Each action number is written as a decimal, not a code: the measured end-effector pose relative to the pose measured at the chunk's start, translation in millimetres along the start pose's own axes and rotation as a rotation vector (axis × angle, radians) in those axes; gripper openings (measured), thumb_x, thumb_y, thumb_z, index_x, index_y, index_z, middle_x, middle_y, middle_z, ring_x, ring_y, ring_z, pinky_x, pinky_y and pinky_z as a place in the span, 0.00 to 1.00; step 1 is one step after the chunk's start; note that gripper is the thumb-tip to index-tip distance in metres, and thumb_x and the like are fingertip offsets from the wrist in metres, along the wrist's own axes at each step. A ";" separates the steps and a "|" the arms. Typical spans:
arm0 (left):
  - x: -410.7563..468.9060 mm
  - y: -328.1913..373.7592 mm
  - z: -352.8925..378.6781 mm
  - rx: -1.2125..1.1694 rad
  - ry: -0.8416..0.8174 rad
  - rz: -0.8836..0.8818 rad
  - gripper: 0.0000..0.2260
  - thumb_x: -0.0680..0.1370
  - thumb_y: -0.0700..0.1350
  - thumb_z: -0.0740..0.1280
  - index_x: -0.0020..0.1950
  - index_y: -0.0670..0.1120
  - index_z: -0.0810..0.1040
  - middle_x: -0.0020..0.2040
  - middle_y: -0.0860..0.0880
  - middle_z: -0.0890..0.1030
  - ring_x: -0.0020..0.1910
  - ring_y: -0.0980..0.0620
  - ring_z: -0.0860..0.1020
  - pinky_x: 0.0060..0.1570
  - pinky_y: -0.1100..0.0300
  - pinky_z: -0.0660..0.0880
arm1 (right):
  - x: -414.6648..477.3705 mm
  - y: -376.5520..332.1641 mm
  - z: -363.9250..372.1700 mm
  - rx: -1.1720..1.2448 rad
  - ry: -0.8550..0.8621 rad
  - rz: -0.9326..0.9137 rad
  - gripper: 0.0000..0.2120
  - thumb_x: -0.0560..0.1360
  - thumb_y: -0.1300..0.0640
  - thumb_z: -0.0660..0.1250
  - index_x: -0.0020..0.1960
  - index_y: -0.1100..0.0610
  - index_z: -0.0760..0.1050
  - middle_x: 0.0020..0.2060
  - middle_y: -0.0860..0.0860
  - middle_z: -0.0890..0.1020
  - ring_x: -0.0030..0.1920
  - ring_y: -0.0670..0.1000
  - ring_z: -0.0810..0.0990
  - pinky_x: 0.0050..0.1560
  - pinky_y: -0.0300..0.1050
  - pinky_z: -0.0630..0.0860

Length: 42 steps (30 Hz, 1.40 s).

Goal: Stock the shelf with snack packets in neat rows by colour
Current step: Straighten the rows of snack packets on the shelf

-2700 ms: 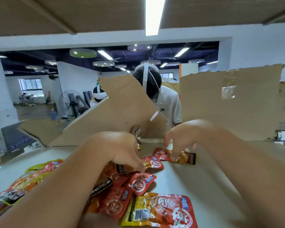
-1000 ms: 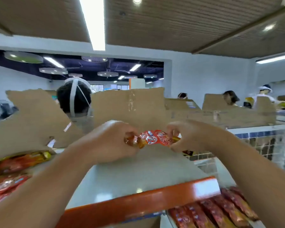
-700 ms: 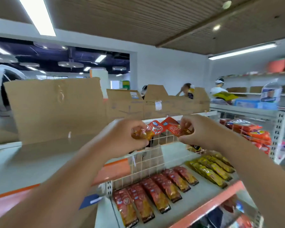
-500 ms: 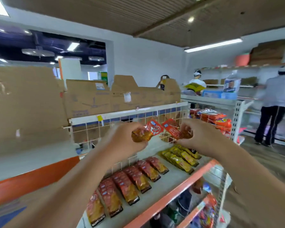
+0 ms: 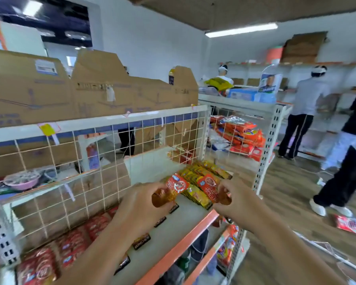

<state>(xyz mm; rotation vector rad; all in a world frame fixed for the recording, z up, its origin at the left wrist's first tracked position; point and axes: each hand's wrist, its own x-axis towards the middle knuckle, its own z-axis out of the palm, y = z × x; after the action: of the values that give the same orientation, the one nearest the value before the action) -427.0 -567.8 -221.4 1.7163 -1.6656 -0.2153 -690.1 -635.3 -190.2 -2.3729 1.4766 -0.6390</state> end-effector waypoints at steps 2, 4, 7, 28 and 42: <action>10.5 -18.4 11.5 -0.012 0.011 -0.013 0.15 0.73 0.56 0.77 0.59 0.62 0.83 0.50 0.61 0.83 0.49 0.61 0.79 0.50 0.64 0.76 | 21.8 7.1 21.4 -0.002 -0.022 0.004 0.11 0.69 0.47 0.73 0.45 0.47 0.72 0.44 0.45 0.76 0.41 0.43 0.75 0.38 0.38 0.70; 22.3 -37.5 23.4 -0.011 0.016 -0.059 0.18 0.72 0.56 0.77 0.61 0.60 0.82 0.50 0.62 0.82 0.50 0.58 0.79 0.52 0.57 0.77 | 41.6 8.9 41.6 0.002 -0.047 0.021 0.11 0.69 0.47 0.73 0.46 0.47 0.73 0.43 0.45 0.76 0.41 0.43 0.75 0.39 0.40 0.71; 37.5 -61.4 42.5 -0.001 0.024 -0.091 0.20 0.71 0.56 0.78 0.62 0.60 0.80 0.49 0.65 0.76 0.52 0.53 0.77 0.53 0.53 0.76 | 66.1 11.3 70.1 0.025 -0.068 0.030 0.11 0.67 0.45 0.71 0.45 0.47 0.73 0.43 0.44 0.75 0.42 0.46 0.76 0.41 0.42 0.73; 41.4 -90.3 137.8 0.200 0.340 -0.492 0.27 0.72 0.66 0.69 0.69 0.59 0.75 0.60 0.61 0.71 0.63 0.56 0.70 0.64 0.57 0.70 | 190.2 39.2 208.5 0.129 -0.322 -0.245 0.28 0.66 0.27 0.60 0.55 0.46 0.72 0.50 0.45 0.71 0.50 0.49 0.76 0.50 0.45 0.76; -42.5 -95.6 195.2 0.402 0.516 -0.733 0.30 0.66 0.56 0.82 0.65 0.52 0.76 0.61 0.51 0.78 0.59 0.48 0.76 0.56 0.46 0.79 | 183.9 32.1 260.7 0.060 -0.419 -0.418 0.31 0.67 0.32 0.66 0.67 0.43 0.68 0.61 0.49 0.73 0.57 0.55 0.78 0.53 0.50 0.78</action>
<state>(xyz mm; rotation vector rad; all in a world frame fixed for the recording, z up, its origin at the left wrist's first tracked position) -469.8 -611.0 -434.3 2.3793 -0.6889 0.2338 -514.1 -814.7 -389.2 -2.5804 0.7872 -0.2360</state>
